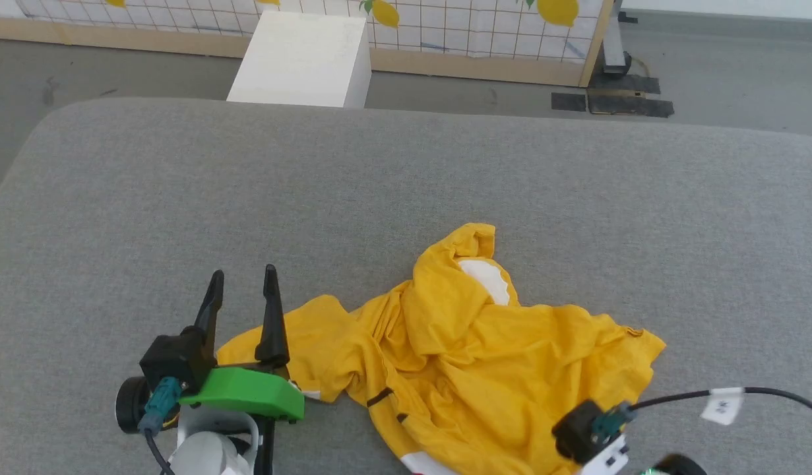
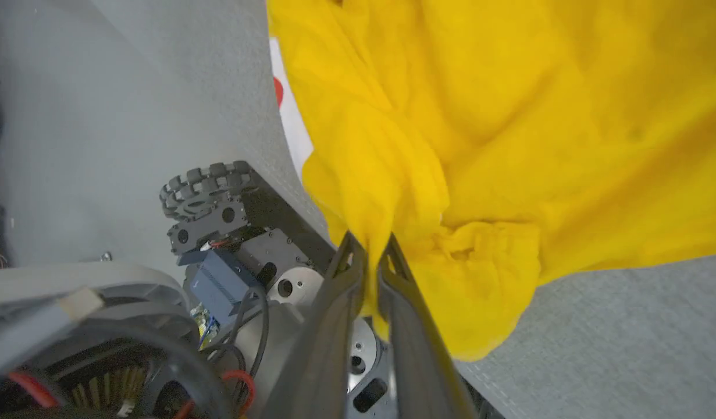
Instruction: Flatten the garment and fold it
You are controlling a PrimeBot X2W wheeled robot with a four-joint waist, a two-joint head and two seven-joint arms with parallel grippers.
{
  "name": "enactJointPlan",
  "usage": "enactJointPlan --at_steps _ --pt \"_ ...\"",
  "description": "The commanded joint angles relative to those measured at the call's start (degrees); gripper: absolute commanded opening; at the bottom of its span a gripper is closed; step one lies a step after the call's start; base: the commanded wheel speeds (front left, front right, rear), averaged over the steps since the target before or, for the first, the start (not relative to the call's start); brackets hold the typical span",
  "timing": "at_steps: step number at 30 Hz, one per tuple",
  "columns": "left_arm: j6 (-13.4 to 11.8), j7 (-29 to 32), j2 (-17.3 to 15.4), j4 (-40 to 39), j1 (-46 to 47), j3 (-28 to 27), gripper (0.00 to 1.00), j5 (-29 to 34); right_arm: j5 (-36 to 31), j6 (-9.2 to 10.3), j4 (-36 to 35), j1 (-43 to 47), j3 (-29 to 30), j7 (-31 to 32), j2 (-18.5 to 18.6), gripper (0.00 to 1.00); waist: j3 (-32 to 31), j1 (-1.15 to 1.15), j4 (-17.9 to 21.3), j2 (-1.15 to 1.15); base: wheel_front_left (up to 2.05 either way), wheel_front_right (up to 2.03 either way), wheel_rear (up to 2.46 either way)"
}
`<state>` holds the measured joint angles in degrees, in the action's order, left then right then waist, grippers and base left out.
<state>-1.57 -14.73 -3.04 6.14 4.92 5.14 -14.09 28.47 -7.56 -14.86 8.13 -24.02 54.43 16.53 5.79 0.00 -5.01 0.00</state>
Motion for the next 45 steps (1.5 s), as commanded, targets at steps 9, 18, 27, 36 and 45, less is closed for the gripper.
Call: enactJointPlan --at_steps 9,18,27,36,45 --pt "0.19 -0.27 0.15 -0.33 0.85 1.37 1.00 -0.15 -11.25 0.08 2.52 -10.58 10.99 -28.67 -10.30 1.00 1.64 0.00 -2.64 0.00 0.00 0.00 0.00" --pt "-0.40 -0.27 0.16 -0.81 2.93 3.71 1.00 -1.85 -13.53 0.08 27.30 -27.50 16.92 -31.38 -13.58 1.00 5.57 0.00 -7.04 0.00 0.00 0.00 0.00" --pt "-0.71 -0.27 0.16 -0.11 5.46 6.95 1.00 -3.67 -16.48 0.08 46.20 -43.10 18.11 -24.60 -13.64 1.00 9.32 0.00 -12.15 0.00 0.00 0.00 0.00" --pt "-1.37 -0.27 0.16 0.69 6.08 8.59 1.00 -4.81 -22.80 0.08 56.88 -48.05 17.42 -11.07 -13.64 0.20 10.05 0.00 -14.13 0.00 0.00 0.00 0.00" --pt "-0.93 -0.27 0.16 1.56 5.33 6.80 1.00 -3.54 -22.66 0.08 48.57 -52.27 22.38 -29.09 -13.63 0.00 7.83 0.00 -10.73 0.00 0.00 0.00 0.00"
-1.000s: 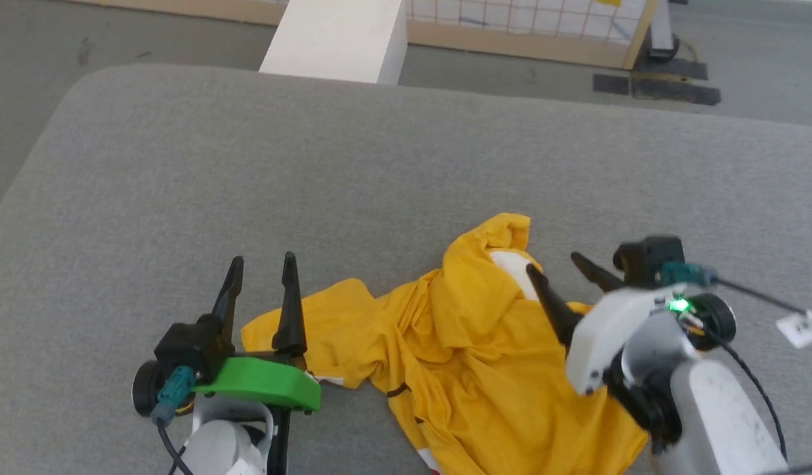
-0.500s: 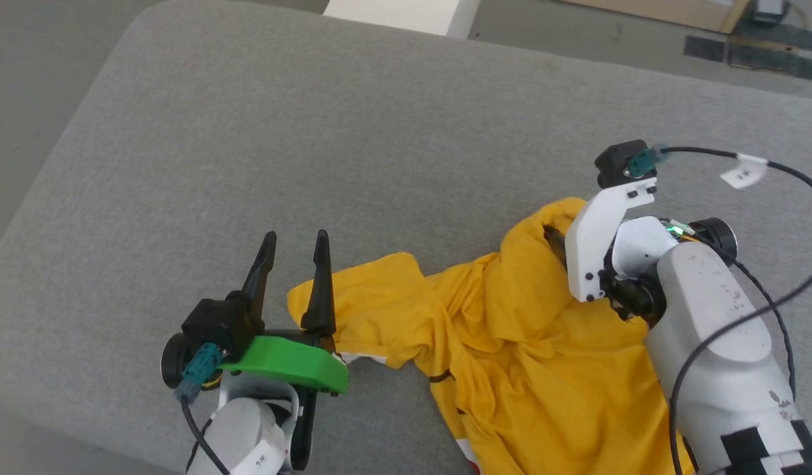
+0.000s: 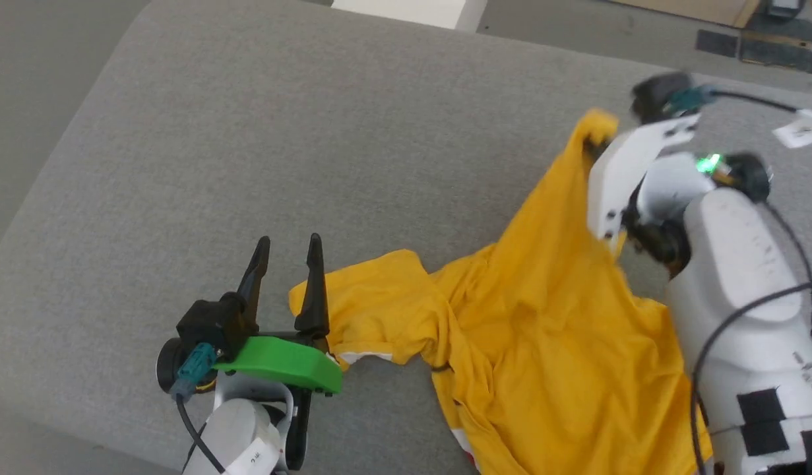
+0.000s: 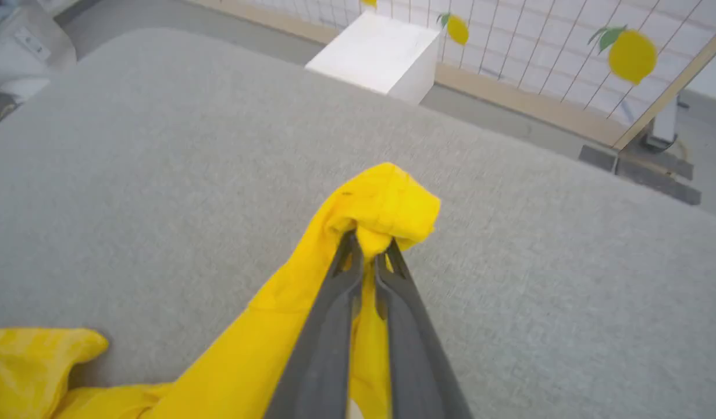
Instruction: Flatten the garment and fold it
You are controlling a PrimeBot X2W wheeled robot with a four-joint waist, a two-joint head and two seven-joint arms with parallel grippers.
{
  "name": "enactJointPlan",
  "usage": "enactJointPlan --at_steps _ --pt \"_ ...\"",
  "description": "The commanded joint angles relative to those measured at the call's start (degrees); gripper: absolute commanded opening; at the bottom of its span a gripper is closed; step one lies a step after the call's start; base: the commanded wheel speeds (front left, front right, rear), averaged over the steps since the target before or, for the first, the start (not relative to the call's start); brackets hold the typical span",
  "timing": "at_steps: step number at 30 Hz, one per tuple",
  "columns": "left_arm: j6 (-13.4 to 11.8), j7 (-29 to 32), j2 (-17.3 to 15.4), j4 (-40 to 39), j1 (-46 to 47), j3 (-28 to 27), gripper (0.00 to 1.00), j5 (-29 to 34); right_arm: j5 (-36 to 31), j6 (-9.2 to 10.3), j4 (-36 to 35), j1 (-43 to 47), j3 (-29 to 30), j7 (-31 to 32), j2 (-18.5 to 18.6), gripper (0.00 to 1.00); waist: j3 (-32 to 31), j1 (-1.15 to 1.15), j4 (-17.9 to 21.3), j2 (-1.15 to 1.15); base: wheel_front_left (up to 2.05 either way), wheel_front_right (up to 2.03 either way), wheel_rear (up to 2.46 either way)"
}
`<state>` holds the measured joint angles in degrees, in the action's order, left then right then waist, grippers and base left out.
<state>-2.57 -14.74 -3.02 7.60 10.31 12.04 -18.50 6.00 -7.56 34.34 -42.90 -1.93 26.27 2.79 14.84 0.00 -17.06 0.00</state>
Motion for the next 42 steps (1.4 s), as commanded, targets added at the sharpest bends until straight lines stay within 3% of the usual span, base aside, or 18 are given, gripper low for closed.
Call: enactJointPlan --at_steps 1,4,9,14,20,21,22,23,26,27,32,36,42 --pt "0.13 -0.26 0.14 0.17 -0.12 -0.33 1.00 1.06 -0.47 0.08 -1.53 -1.64 0.85 -3.34 0.12 0.00 -1.60 0.00 1.80 0.00 0.00 0.00 0.00" --pt "0.48 -0.26 0.14 0.31 -0.33 -0.87 1.00 1.53 -2.36 0.08 -4.36 -1.94 3.67 -9.93 1.29 0.00 -2.88 0.00 3.37 0.00 0.00 0.00 0.00" --pt "0.87 -0.26 0.14 0.69 -1.12 -1.22 1.00 2.15 -7.68 0.08 -7.84 2.45 11.07 -13.39 4.81 0.00 -4.61 0.00 5.72 0.00 0.00 0.00 0.00" --pt "1.17 -0.26 0.14 1.00 -2.21 -1.87 1.00 2.72 -11.69 0.08 -10.49 13.11 19.79 -8.71 4.59 0.00 -5.57 0.00 8.12 0.00 0.00 0.00 0.00" --pt "1.97 -0.26 0.14 1.49 -2.94 -2.54 1.00 3.45 -8.53 0.08 -15.51 25.41 22.36 0.09 1.34 0.00 -5.87 0.00 10.99 0.00 0.00 0.00 0.00" --pt "2.07 -0.26 0.14 1.55 -3.01 -2.60 1.00 3.50 -7.66 0.08 -17.08 27.37 21.96 1.20 0.94 0.09 -5.98 0.00 11.56 0.00 0.00 0.00 0.00" --pt "2.19 -0.26 0.14 1.61 -3.04 -2.58 1.00 3.51 -7.07 0.08 -18.44 28.90 21.33 1.84 0.72 0.45 -6.09 0.00 11.98 0.00 0.00 0.00 0.00" --pt "2.38 -0.26 0.14 1.73 -3.07 -2.48 1.00 3.46 -6.12 0.08 -20.07 30.78 20.58 2.70 0.50 1.00 -6.24 0.00 12.50 0.00 0.00 0.00 0.00" --pt "3.38 -0.26 0.14 2.62 -2.93 -0.62 1.00 2.55 -2.06 0.08 -28.06 37.76 18.02 2.15 0.14 1.00 -7.03 0.00 14.54 0.00 0.00 0.00 0.00" --pt "4.19 0.07 0.14 3.68 -1.88 3.31 1.00 0.81 2.05 0.08 -33.89 42.24 17.16 -4.73 0.12 1.00 -7.36 0.00 15.72 0.00 0.00 0.00 0.00" --pt "5.41 6.96 0.14 6.26 1.76 10.90 1.00 -1.39 3.85 0.08 -38.24 45.99 11.61 -13.90 0.11 1.00 -7.18 0.00 17.30 0.00 0.00 0.00 0.00" --pt "3.62 17.28 0.14 10.34 5.16 14.41 1.00 -2.79 4.32 0.08 -39.24 46.58 7.67 -17.16 0.10 1.00 -6.59 0.00 18.90 0.00 0.00 0.00 0.00" --pt "0.13 30.97 0.06 16.03 10.28 15.96 1.00 -2.44 5.30 0.08 -39.25 46.20 4.40 -17.20 0.10 1.00 -5.92 0.00 20.65 0.00 0.00 0.00 0.00"
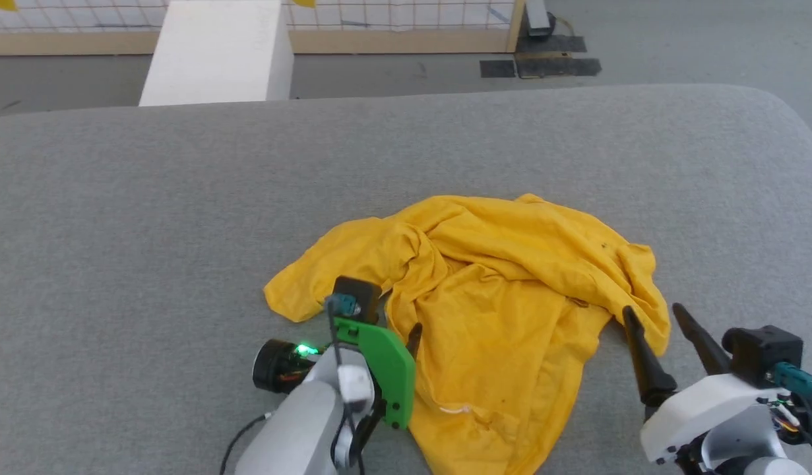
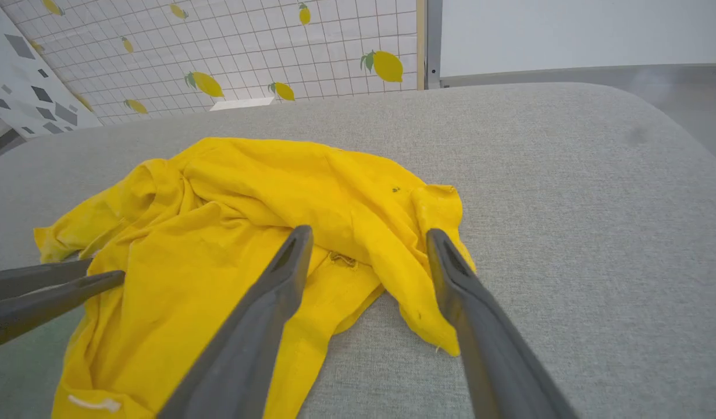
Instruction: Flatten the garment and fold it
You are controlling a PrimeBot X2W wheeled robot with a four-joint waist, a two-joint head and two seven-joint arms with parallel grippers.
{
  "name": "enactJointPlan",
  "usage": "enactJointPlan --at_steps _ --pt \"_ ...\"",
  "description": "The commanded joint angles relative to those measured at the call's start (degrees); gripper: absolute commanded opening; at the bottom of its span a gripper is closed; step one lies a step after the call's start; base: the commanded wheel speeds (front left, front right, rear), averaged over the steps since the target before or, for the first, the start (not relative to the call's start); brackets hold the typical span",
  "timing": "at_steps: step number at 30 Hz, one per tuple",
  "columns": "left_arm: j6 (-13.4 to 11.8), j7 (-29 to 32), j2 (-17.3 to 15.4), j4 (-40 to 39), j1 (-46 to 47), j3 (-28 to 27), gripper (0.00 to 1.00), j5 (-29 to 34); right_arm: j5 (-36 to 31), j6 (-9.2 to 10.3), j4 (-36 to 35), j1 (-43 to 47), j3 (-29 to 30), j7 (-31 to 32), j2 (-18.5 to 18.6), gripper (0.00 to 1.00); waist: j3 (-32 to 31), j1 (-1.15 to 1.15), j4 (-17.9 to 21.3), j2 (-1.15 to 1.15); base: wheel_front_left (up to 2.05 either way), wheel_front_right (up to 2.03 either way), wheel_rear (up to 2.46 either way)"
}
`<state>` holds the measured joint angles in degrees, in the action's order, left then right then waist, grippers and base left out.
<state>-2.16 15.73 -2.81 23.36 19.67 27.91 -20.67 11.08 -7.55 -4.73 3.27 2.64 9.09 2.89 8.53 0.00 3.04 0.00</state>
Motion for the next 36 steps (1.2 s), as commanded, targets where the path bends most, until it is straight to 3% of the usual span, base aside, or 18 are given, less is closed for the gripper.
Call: enactJointPlan --at_steps 1,2,3,4,5,8,12,16,19,20,21,24,28,32,36 --pt "-0.41 2.49 -0.19 0.96 1.49 0.27 1.00 -0.40 0.24 0.06 -0.16 -0.04 -0.43 0.09 -0.01 1.00 0.43 0.00 0.67 0.00 0.00 0.00 0.00" --pt "-0.07 4.96 -0.40 1.67 2.12 0.74 1.00 -0.55 0.34 0.06 -0.14 -0.11 -0.92 0.27 -0.01 1.00 0.44 0.00 0.80 0.00 0.00 0.00 0.00" --pt "0.23 6.59 -0.50 1.99 2.46 0.92 0.91 -0.89 0.48 0.06 -0.12 -0.16 -1.15 0.34 -0.01 1.00 0.41 0.00 0.85 0.00 0.00 0.00 0.00" --pt "0.86 8.10 -0.57 1.99 2.75 1.14 0.38 -1.41 0.49 0.06 -0.07 -0.20 -1.27 0.42 -0.01 1.00 0.31 0.00 0.84 0.00 0.00 0.00 0.00" --pt "1.59 8.89 -0.66 1.70 2.85 1.35 0.00 -1.87 0.40 0.06 -0.05 -0.23 -1.36 0.46 -0.01 1.00 0.15 0.00 0.73 0.00 0.00 0.00 0.00" --pt "3.38 10.56 -0.94 -0.30 1.43 1.25 0.00 -4.18 0.93 0.06 0.00 -0.07 -1.43 0.56 -0.01 1.00 -0.95 0.00 -0.03 0.00 0.00 0.00 0.00" --pt "3.83 12.51 -3.33 -5.87 -4.55 0.58 0.00 -6.76 1.06 0.06 -0.03 0.56 -1.18 0.87 -0.01 1.00 -2.68 0.00 -1.51 0.00 0.00 0.00 0.00" --pt "1.35 16.28 -7.86 -14.05 -14.53 -0.91 0.00 -8.93 1.05 0.06 -0.29 1.39 -0.49 1.33 -0.01 1.00 -3.77 0.00 -3.41 0.00 0.00 0.00 0.00" --pt "-1.84 19.46 -10.81 -20.26 -22.00 -2.33 0.00 -10.28 1.04 0.06 -0.63 1.82 0.13 1.72 -0.01 1.00 -3.80 0.00 -5.09 0.00 0.00 0.00 0.00" --pt "-2.90 19.75 -11.19 -21.71 -23.50 -2.93 0.10 -10.52 1.06 0.06 -0.73 1.87 0.36 1.79 -0.01 1.00 -3.68 0.00 -5.61 0.00 0.00 0.00 0.00" --pt "-4.16 19.96 -11.81 -23.04 -24.90 -3.41 1.00 -10.20 1.04 0.06 -0.81 1.86 0.50 1.92 -0.01 1.00 -3.52 0.00 -6.20 0.00 0.00 0.00 0.00" --pt "-6.24 19.91 -12.74 -25.61 -26.44 -4.05 1.00 -9.08 1.04 0.06 -0.97 1.50 0.52 2.14 -0.01 1.00 -3.11 0.00 -7.31 0.00 0.00 0.00 0.00" --pt "-7.71 12.34 -11.40 -29.56 -23.82 -6.20 1.00 -6.64 1.10 0.06 -1.23 0.77 0.38 1.91 -0.02 1.00 -2.64 0.00 -8.10 0.00 0.00 0.00 0.00" --pt "-6.54 4.10 -9.40 -30.29 -18.54 -6.14 1.00 -3.93 1.08 0.06 -1.69 -0.10 0.22 1.11 -0.02 1.00 -1.95 0.00 -7.86 0.00 0.00 0.00 0.00" --pt "-4.03 1.26 -7.91 -26.29 -11.96 -3.20 1.00 -1.20 0.45 0.06 -2.46 -1.13 0.19 0.05 -0.02 1.00 -1.06 0.00 -6.66 0.00 0.00 0.00 0.00"
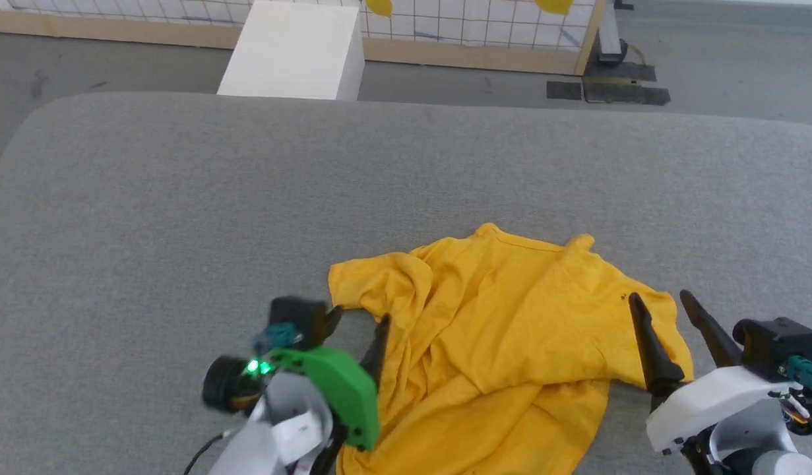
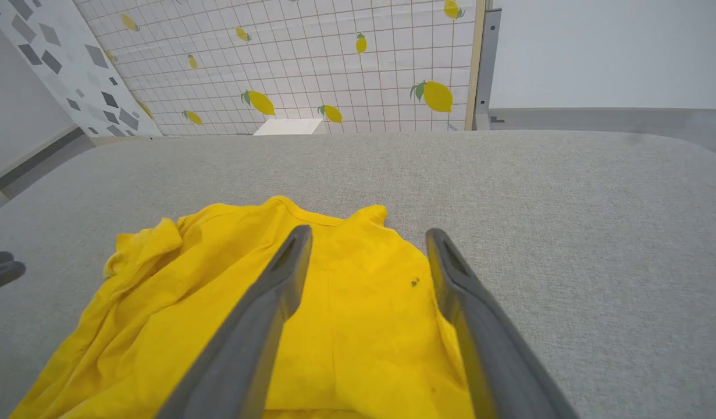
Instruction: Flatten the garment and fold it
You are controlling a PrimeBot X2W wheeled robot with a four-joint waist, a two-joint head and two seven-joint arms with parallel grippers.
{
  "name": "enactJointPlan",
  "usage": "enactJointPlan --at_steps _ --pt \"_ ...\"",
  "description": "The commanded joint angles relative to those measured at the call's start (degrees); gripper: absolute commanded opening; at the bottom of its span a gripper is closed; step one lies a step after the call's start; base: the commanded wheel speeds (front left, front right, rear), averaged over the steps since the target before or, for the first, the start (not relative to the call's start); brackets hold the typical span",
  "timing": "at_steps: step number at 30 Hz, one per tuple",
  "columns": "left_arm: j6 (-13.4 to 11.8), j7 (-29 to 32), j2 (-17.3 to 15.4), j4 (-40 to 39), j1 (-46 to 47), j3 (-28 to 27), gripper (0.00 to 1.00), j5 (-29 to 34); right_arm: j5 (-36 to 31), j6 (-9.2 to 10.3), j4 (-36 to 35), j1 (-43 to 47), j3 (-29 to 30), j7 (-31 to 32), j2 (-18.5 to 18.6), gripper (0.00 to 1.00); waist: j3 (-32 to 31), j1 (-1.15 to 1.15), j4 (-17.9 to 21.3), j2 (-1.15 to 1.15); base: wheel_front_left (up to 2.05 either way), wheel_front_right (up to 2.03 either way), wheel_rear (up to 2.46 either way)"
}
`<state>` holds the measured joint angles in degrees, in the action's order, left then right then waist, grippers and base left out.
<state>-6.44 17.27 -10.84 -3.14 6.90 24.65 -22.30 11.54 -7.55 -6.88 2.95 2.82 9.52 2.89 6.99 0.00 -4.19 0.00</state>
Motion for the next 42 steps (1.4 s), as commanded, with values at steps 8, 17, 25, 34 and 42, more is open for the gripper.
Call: enactJointPlan --at_steps 8,17,25,34,42 --pt "5.22 5.82 1.64 18.24 16.26 7.21 1.00 5.84 -0.28 0.06 -0.53 -2.35 -1.25 -2.02 -0.02 1.00 2.42 0.00 4.85 0.00 0.00 0.00 0.00" --pt "3.84 11.77 0.53 23.64 21.72 7.85 0.00 7.91 0.20 0.06 0.41 -2.40 -1.42 -2.55 -0.02 1.00 3.24 0.00 6.39 0.00 0.00 0.00 0.00" --pt "1.49 2.22 2.16 20.43 21.46 2.79 0.00 4.28 0.10 0.06 0.65 -2.22 -1.19 -2.17 -0.02 1.00 2.46 0.00 4.21 0.00 0.00 0.00 0.00" --pt "-4.79 -12.09 0.01 11.22 9.38 -9.05 0.00 -1.55 0.19 0.06 0.06 -1.49 -0.96 -1.28 -0.02 1.00 1.19 0.00 0.70 0.00 0.00 0.00 0.00" --pt "-8.54 -12.20 -1.32 11.68 -4.95 -15.65 0.00 -7.10 -0.04 0.06 -0.59 -1.11 -1.04 0.10 -0.02 1.00 1.36 0.00 -2.06 0.00 0.00 0.00 0.00"
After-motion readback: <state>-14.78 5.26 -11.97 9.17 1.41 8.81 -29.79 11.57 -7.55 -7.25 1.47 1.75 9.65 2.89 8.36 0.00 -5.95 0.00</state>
